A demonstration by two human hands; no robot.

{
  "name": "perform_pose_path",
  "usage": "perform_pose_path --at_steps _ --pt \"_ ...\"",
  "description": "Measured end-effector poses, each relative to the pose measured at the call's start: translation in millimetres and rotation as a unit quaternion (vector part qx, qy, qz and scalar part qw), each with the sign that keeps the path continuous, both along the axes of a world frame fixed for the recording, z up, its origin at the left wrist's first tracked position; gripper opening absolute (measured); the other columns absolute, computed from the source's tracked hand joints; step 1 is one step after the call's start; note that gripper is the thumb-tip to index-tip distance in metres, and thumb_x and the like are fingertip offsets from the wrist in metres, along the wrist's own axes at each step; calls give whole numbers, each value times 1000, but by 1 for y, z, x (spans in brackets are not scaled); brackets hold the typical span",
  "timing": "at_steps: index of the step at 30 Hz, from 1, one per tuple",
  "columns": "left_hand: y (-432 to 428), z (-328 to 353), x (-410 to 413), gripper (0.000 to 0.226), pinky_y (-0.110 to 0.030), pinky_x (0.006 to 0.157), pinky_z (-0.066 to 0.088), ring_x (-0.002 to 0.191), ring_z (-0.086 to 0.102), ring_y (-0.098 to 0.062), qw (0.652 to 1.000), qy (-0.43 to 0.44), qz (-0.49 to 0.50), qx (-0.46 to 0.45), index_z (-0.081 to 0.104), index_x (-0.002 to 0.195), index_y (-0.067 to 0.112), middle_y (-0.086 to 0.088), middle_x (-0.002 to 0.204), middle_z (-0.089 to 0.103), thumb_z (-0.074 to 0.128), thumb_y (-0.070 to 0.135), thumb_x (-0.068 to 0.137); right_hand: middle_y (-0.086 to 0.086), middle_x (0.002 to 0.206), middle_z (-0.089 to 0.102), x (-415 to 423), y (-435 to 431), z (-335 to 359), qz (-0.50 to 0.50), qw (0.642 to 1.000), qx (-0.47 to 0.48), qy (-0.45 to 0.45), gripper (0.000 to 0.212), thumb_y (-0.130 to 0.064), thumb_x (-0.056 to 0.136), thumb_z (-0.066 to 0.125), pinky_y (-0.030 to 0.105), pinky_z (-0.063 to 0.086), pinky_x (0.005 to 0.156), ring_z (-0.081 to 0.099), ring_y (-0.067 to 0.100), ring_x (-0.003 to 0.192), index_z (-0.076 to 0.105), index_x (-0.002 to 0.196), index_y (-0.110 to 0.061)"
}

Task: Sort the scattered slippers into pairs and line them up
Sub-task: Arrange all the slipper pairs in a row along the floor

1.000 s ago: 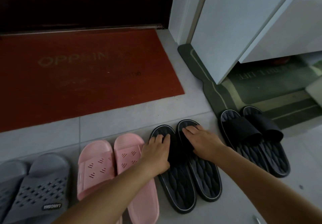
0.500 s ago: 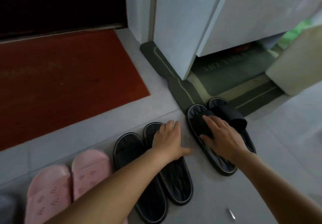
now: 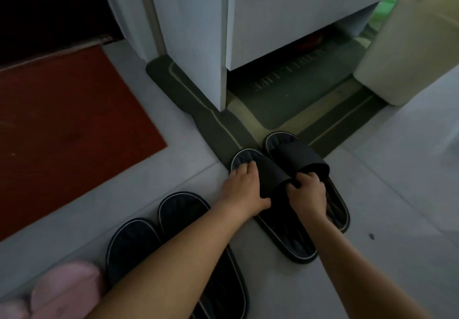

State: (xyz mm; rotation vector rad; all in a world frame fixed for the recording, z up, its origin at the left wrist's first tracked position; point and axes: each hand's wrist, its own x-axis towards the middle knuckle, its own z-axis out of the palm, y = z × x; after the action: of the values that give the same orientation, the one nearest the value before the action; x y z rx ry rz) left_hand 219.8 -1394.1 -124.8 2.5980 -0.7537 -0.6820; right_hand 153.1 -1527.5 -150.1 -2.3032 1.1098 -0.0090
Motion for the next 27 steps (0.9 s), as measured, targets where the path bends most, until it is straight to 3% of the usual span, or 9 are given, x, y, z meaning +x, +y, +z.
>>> perform_pose_path --at_steps 2,7,13,27 --pt "5 -1 -2 99 -39 104 35 134 30 -30 1000 -3 1 -7 12 147 10 -11 148 27 70 44 74 4 89 48 -3 5 -1 29 999 -15 -24 16 -18 82 57 31 36 64 51 28 88 52 68 -14" --pt "28 -7 -13 100 -38 104 35 134 31 -29 1000 -6 2 -11 11 147 12 -10 147 27 68 46 72 0 77 42 -14 16 -2 95 994 -39 -35 23 -15 81 59 30 31 59 45 22 74 48 61 -11" --pt "43 -7 -16 99 -37 105 34 133 32 -29 1000 -14 17 -16 12 147 13 -9 146 29 69 45 72 1 77 41 -13 27 0 125 990 -42 -42 26 -15 81 59 29 28 59 41 21 72 45 60 -11" --pt "49 -10 -14 99 -38 108 30 136 27 -28 1000 -18 11 6 9 149 13 -9 149 27 64 50 75 1 80 44 -8 32 -4 124 991 -27 -34 17 -14 82 59 31 35 60 47 23 75 53 68 -7"
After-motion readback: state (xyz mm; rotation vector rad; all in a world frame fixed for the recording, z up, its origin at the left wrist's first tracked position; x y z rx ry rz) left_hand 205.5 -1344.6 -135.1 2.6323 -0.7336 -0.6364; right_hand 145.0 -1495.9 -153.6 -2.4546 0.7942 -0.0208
